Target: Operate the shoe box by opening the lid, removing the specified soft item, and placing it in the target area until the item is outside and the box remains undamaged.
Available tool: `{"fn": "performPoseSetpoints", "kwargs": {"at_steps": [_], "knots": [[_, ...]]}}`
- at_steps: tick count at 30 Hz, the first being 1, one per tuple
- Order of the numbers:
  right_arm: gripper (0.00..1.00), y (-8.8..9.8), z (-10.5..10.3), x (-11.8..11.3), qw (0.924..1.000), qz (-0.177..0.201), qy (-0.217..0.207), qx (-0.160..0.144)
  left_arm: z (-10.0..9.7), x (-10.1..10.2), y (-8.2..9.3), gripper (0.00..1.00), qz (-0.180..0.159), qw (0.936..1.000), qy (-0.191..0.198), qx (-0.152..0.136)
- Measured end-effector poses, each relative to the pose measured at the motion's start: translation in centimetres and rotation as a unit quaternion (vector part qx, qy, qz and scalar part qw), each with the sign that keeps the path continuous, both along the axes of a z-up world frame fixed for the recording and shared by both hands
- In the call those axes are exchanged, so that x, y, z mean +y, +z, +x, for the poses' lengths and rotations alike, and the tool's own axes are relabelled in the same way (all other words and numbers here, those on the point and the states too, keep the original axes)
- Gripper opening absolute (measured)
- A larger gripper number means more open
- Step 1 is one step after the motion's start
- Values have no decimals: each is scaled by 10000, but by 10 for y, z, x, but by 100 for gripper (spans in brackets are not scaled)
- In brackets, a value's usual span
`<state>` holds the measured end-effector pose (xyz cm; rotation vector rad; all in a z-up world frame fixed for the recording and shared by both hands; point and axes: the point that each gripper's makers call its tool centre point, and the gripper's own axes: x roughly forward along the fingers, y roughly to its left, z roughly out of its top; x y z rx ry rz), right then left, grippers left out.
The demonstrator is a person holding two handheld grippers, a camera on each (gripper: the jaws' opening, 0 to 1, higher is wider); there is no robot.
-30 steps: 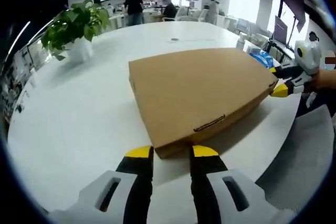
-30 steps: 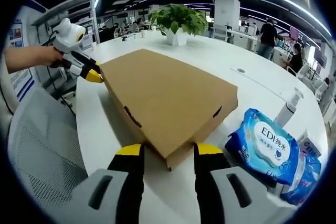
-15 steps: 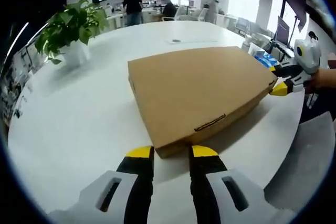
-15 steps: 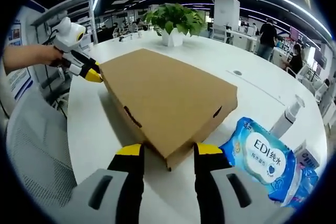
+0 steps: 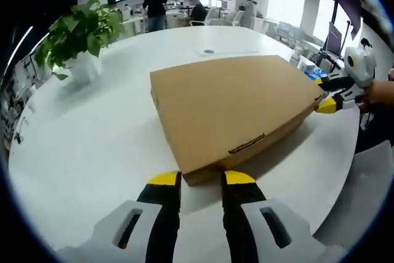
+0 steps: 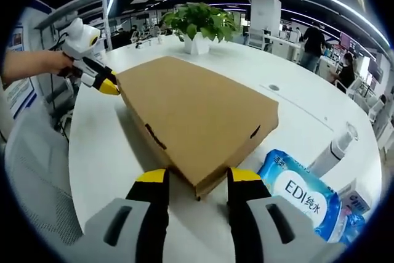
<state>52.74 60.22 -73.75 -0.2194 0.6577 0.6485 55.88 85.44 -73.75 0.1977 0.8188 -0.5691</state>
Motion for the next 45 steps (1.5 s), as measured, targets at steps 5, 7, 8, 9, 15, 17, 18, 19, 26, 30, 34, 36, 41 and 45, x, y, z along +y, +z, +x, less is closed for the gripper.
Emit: {"fn": "performPoseSetpoints", "kwargs": {"at_steps": [5,7,8,9,15,17,18,19,26,30,34,36,41,45], "knots": [[34,0,9,-4,10000,-3,-18,-1,9,-3,0,24,-14,10000,-24,-7],[34,0,12,-5,10000,-9,-30,6,11,-5,0,24,-26,10000,-31,-6],[34,0,13,-5,10000,-14,-34,8,12,-5,0,24,-28,10000,-36,-8],[34,0,15,-6,10000,-18,-40,9,14,-6,0,24,-28,10000,-43,-8],[35,-1,21,-8,10000,-36,-71,23,21,-10,0,24,-30,10000,-76,-8],[35,-1,21,-8,10000,-36,-72,30,21,-10,1,24,-33,10000,-83,0],[35,-1,21,-8,10000,-37,-73,38,20,-10,1,24,-32,10000,-92,-1],[35,-1,21,-8,10000,-43,-70,41,20,-10,1,23,-34,9999,-97,-1],[35,-1,20,-10,9999,-57,-108,40,20,-9,1,24,-32,9999,-156,-56],[33,2,16,-17,9998,-122,-127,-2,22,-4,7,30,45,9995,-101,-289],[38,9,10,-26,9997,-74,-217,-103,18,1,16,35,-106,9993,42,-364],[38,12,4,-29,9996,-82,-218,-138,13,4,15,35,-108,9992,36,-388],[44,20,-12,-38,9990,-142,-295,-291,-1,10,25,38,-147,9985,55,-527],[49,32,-26,-47,9978,-85,-494,-432,-14,13,37,41,-219,9971,83,-718]]}}
